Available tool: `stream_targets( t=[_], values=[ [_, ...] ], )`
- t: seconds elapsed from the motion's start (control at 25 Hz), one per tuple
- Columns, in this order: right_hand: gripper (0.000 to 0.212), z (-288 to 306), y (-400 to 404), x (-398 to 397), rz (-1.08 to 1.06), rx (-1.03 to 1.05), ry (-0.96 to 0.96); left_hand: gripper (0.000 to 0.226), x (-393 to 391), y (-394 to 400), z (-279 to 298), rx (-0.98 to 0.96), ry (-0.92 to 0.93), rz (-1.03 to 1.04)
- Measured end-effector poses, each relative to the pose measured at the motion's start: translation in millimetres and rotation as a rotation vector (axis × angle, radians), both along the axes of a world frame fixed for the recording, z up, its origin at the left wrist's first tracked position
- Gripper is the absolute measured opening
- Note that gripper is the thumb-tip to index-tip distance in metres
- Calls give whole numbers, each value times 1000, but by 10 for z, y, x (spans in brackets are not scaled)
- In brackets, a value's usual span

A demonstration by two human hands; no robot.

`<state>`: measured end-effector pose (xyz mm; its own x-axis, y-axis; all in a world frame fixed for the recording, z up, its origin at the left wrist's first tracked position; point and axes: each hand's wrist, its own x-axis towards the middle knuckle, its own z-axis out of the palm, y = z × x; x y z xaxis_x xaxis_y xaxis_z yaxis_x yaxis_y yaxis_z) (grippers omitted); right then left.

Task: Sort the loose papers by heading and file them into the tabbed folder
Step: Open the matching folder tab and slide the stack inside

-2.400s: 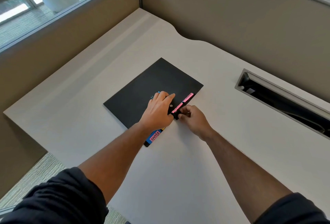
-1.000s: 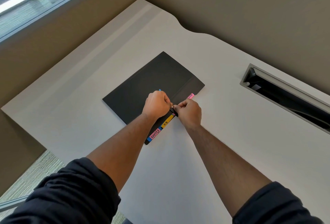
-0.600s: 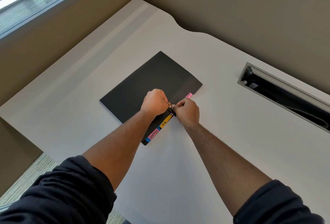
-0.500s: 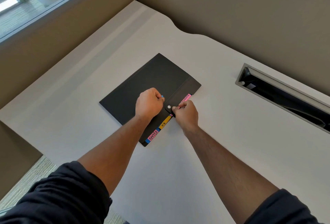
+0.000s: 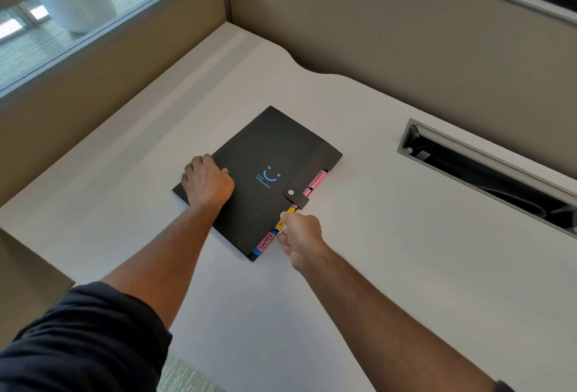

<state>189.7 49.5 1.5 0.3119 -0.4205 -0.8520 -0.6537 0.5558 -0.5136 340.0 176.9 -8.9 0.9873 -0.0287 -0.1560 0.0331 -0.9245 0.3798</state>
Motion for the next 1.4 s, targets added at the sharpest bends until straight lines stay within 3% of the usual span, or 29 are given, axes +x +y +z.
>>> stream_targets(
  t=[0.24, 0.4, 0.56, 0.72, 0.92, 1.4],
  values=[
    [40, 69, 15, 24, -12, 27, -20, 39, 50, 41, 56, 4, 31, 16],
    [29, 48, -50, -62, 11, 30, -44, 37, 5, 52, 123, -51, 73, 105],
    [16, 55, -171, -218, 31, -175, -70, 39, -120, -43, 114, -178, 187, 204],
    [22, 82, -390, -419, -20, -297, -44, 35, -281, -197, 63, -354, 262, 197],
    [23, 150, -744, -774, -135, -305, -19, 33, -609, -580, 65, -522, 340, 170],
    [11, 182, -1683, -2166, -292, -427, 61, 50, -1864, -1830, 5, -514, 528, 1]
  ],
)
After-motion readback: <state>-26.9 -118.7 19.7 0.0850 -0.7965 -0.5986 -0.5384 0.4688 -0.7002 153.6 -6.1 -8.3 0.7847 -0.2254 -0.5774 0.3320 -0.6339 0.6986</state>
